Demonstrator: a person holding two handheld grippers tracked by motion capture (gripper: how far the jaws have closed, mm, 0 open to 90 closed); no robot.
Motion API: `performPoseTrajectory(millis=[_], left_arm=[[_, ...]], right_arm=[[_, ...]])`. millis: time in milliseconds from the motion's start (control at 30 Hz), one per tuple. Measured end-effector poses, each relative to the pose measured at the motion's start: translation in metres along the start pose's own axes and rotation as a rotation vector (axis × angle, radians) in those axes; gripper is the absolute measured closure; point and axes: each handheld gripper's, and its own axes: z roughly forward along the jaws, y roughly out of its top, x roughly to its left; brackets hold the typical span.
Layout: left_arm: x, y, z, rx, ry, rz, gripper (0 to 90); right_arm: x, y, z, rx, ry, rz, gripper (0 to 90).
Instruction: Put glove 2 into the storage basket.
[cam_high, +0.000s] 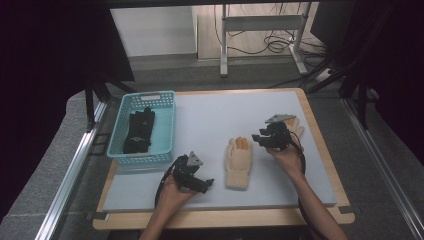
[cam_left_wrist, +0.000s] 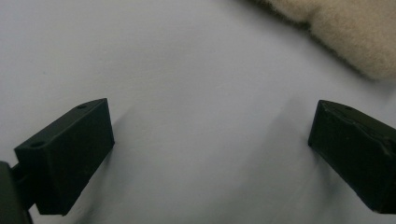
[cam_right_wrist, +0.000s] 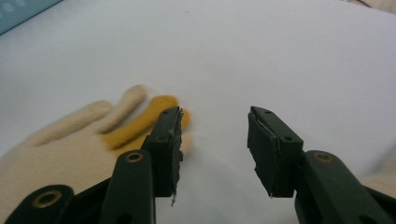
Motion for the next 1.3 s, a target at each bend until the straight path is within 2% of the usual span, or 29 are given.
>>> performPoseTrajectory(millis=[167, 333, 433, 567, 633, 800, 900, 967, 1033, 1100, 1200, 1300], left_arm=[[0.0, 0.0, 0.0, 0.0, 0.0, 0.0, 0.5], [0.0, 0.0, 0.0, 0.0, 0.0, 0.0, 0.5], [0.0, 0.0, 0.0, 0.0, 0.0, 0.001, 0.5], [0.0, 0.0, 0.0, 0.0, 0.0, 0.001, 0.5], [0.0, 0.0, 0.0, 0.0, 0.0, 0.001, 0.5], [0.0, 0.0, 0.0, 0.0, 0.0, 0.001, 0.5], [0.0, 0.0, 0.0, 0.0, 0.0, 0.001, 0.5], [0.0, 0.0, 0.0, 0.0, 0.0, 0.001, 0.5], [0.0, 0.0, 0.0, 0.001, 0.0, 0.001, 0.5], [0.0, 0.0, 0.0, 0.0, 0.0, 0.001, 0.5], [0.0, 0.0, 0.0, 0.001, 0.0, 0.001, 0.5], [0.0, 0.0, 0.0, 0.0, 0.0, 0.001, 0.4]], right_arm=[[-0.021, -0.004, -0.014, -0.005, -0.059, 0.026, 53.8], [-0.051, -0.018, -0.035, 0.002, -0.11, 0.076, 63.9], [-0.068, -0.029, -0.047, 0.001, -0.16, 0.109, 68.1], [-0.088, -0.044, -0.055, 0.003, -0.204, 0.167, 68.1], [-0.095, -0.052, -0.054, 0.01, -0.215, 0.186, 63.8], [-0.102, -0.065, -0.043, 0.028, -0.225, 0.228, 57.3], [-0.1, -0.069, -0.035, 0.057, -0.223, 0.226, 58.8], [-0.098, -0.071, -0.032, 0.041, -0.213, 0.24, 71.3], [-0.097, -0.072, -0.032, 0.032, -0.171, 0.265, 83.7], [-0.095, -0.072, -0.032, 0.033, -0.169, 0.267, 85.3], [-0.093, -0.067, -0.034, 0.051, -0.193, 0.237, 85.7], [-0.089, -0.06, -0.043, 0.025, -0.194, 0.217, 85.7]])
